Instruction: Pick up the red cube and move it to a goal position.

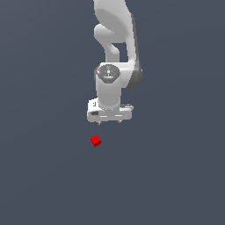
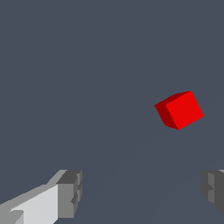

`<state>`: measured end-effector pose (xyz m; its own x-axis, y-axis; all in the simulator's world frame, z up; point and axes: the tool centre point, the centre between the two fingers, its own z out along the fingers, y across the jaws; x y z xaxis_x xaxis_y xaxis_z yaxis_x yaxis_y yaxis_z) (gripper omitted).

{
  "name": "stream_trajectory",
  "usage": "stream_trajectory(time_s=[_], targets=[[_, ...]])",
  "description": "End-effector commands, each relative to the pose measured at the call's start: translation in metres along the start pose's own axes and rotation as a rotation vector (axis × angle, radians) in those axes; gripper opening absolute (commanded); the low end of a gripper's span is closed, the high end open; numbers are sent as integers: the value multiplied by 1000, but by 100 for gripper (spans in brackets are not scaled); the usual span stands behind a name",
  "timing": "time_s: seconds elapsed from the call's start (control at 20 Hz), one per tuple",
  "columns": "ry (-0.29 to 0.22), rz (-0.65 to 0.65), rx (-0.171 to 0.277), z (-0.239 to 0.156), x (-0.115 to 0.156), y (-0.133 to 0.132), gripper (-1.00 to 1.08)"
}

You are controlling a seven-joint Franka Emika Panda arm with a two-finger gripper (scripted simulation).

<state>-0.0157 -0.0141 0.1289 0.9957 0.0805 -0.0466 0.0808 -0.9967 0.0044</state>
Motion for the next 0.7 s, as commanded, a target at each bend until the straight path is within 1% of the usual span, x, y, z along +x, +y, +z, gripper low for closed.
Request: stream_trajectory(time_s=[0.0, 0.3, 0.65], targets=[[3, -34, -1, 8, 1, 6, 100], [14, -149, -2, 32, 8, 27, 100], [29, -307, -4, 66, 22, 53, 100]])
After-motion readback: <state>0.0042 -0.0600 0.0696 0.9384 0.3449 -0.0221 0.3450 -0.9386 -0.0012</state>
